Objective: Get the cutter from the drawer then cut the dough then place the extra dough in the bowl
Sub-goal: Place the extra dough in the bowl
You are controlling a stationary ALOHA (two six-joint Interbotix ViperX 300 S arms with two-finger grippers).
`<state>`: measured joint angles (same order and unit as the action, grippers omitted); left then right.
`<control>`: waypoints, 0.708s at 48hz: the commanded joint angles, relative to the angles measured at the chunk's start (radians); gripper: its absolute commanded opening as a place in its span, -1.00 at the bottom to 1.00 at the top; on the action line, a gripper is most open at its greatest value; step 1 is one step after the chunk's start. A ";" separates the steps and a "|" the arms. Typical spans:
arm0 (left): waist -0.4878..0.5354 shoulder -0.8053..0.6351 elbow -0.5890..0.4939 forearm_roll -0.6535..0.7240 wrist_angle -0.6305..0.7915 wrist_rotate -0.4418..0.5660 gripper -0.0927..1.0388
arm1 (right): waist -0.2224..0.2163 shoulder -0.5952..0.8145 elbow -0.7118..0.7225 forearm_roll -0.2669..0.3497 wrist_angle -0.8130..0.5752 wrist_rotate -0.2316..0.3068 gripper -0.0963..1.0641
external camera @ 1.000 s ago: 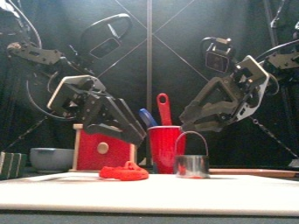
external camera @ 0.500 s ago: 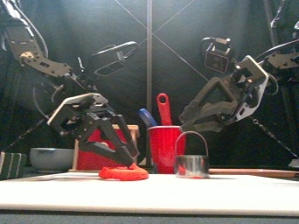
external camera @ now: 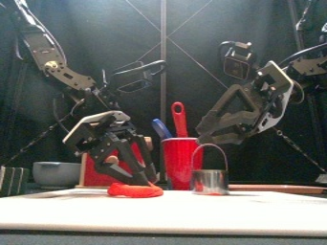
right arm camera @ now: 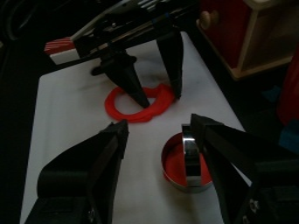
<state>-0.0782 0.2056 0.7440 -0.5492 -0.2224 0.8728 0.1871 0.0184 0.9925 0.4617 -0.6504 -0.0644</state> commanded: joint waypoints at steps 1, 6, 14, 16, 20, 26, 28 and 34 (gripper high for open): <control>0.002 -0.009 -0.017 -0.003 0.017 -0.002 0.51 | 0.002 0.003 0.005 0.003 0.017 0.005 0.74; 0.008 -0.009 -0.020 -0.008 0.035 -0.002 0.35 | 0.002 0.003 0.000 0.002 0.018 0.003 0.74; 0.015 -0.005 -0.020 -0.008 0.048 -0.003 0.17 | 0.002 0.003 -0.005 0.002 0.017 0.003 0.74; 0.017 -0.006 -0.020 -0.008 0.044 -0.002 0.15 | 0.002 0.002 -0.005 0.003 0.017 0.005 0.74; 0.017 -0.011 -0.020 -0.008 0.035 -0.002 0.14 | 0.002 0.000 -0.005 0.002 0.018 0.005 0.74; 0.017 -0.040 -0.018 -0.008 0.021 -0.002 0.14 | 0.002 -0.008 -0.005 0.002 0.018 0.005 0.74; 0.017 -0.063 -0.017 -0.008 0.018 -0.002 0.14 | 0.002 -0.008 -0.005 0.002 0.018 0.005 0.74; 0.017 -0.144 0.002 -0.008 0.018 -0.003 0.14 | 0.002 -0.009 -0.005 0.003 0.023 0.005 0.74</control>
<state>-0.0675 0.1442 0.7470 -0.5553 -0.1948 0.8698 0.1871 0.0153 0.9894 0.4602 -0.6427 -0.0660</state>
